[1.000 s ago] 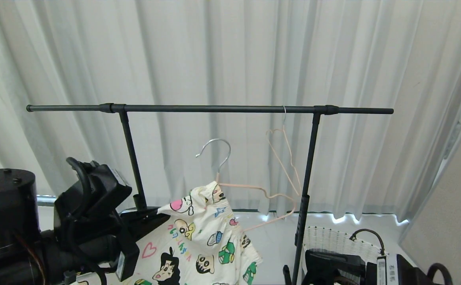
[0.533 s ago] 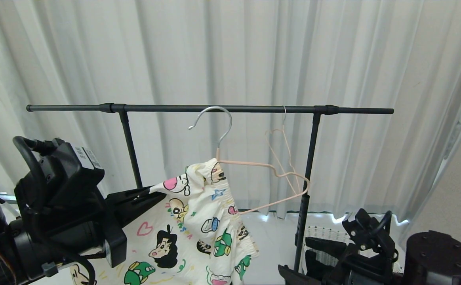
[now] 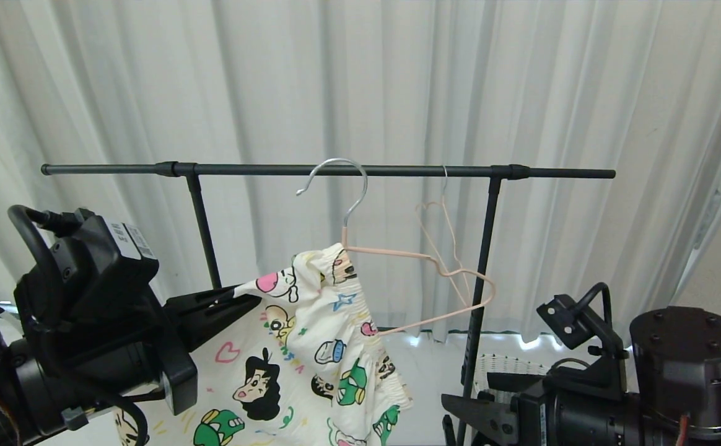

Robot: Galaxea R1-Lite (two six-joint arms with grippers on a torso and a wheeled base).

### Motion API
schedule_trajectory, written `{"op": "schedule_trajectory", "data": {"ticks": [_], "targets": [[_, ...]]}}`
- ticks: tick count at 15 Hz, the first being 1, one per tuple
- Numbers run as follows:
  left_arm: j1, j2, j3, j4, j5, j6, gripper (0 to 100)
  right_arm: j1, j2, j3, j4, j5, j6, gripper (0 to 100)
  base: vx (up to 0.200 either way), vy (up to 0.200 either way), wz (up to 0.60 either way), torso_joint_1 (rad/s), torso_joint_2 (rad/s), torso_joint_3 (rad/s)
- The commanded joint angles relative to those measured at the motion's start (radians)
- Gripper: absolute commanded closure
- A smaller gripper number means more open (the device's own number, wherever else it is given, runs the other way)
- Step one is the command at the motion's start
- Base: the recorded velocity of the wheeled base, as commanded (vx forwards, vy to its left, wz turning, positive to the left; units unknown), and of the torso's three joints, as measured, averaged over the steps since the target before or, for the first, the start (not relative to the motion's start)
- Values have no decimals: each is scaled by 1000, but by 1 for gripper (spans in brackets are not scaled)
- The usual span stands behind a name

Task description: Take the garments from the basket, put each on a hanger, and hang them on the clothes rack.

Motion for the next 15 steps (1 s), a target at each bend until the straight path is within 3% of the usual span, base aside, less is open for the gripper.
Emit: {"op": "schedule_trajectory", "data": {"ticks": [1, 4, 6, 15], "targets": [[-2, 2, -25, 0, 0, 0, 100, 35, 28, -38, 0, -31, 61, 0, 0, 0, 0, 0, 0, 0], [-37, 0, -51, 0, 2, 1, 100, 50, 137, -166, 0, -142, 189, 0, 0, 0, 0, 0, 0, 0], [-47, 3, -68, 0, 2, 1, 100, 52, 176, -190, 0, -185, 200, 0, 0, 0, 0, 0, 0, 0], [-48, 15, -89, 0, 3, 1, 100, 218, 229, -166, 3, -309, 192, 0, 0, 0, 0, 0, 0, 0]]}}
